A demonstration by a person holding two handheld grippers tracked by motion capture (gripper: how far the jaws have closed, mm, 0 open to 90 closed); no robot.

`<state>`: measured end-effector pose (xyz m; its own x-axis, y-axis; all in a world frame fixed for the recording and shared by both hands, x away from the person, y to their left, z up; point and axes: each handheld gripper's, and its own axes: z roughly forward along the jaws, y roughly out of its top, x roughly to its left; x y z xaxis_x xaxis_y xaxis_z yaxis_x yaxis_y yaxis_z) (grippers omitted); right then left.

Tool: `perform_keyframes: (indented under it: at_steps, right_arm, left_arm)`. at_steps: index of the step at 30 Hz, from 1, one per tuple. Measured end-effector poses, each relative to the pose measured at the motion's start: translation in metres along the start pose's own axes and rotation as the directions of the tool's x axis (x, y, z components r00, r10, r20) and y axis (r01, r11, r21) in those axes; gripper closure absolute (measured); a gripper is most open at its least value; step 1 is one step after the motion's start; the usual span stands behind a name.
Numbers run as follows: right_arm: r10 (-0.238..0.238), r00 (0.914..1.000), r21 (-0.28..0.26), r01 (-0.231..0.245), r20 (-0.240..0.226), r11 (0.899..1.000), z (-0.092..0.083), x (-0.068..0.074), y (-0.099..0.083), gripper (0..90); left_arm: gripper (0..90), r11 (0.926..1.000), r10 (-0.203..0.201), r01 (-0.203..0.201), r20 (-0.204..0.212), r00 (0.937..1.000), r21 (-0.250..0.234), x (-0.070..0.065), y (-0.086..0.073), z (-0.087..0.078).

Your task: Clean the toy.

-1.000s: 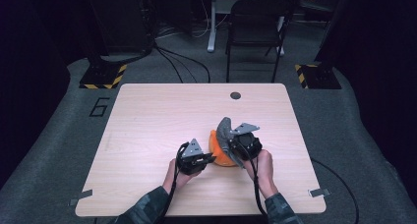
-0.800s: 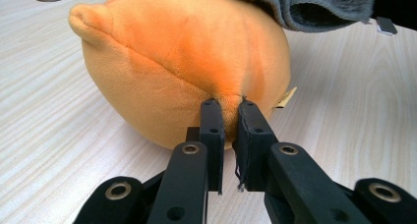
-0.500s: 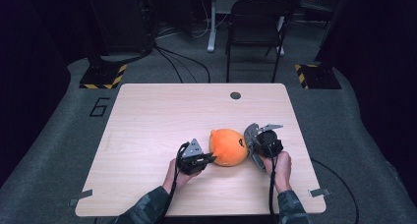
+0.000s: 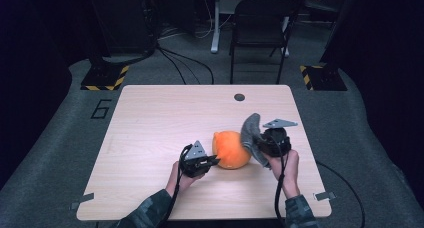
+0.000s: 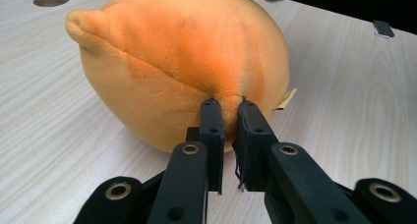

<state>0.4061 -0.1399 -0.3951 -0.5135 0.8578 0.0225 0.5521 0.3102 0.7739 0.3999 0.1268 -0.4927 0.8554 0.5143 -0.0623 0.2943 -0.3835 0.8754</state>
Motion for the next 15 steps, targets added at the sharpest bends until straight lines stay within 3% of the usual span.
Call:
perform_keyframes:
  at_steps: [3, 4, 7, 9, 15]
  right_arm:
    - [-0.083, 0.9929, -0.016, 0.082, -0.085, 0.997, 0.007, 0.04, 0.008, 77.2]
    - [-0.121, 0.9888, -0.006, 0.121, -0.088, 0.993, 0.013, 0.052, 0.009, 77.1]
    - [-0.159, 0.9832, 0.056, 0.165, -0.089, 0.985, 0.034, 0.075, 0.003, 77.1]
    - [-0.229, 0.9725, 0.079, 0.232, -0.042, 0.97, 0.044, 0.077, -0.002, 77.2]
    - [-0.189, 0.9817, 0.082, 0.19, -0.026, 0.978, 0.036, 0.056, -0.005, 77.2]
  left_arm:
    - [82.7, 1.0, 0.0, 0.0, 0.0, 1.0, -0.003, 0.0, 0.0, 0.0]
    - [82.7, 1.0, -0.007, 0.007, 0.002, 1.0, -0.002, -0.001, 0.0, 0.0]
    - [82.7, 1.0, -0.007, 0.007, 0.003, 1.0, 0.005, 0.0, 0.0, 0.0]
    - [82.7, 0.9999, -0.003, 0.003, 0.003, 1.0, 0.01, 0.001, -0.001, 0.0]
    - [82.7, 1.0, 0.003, -0.003, 0.012, 0.9999, 0.006, 0.0, 0.0, 0.001]
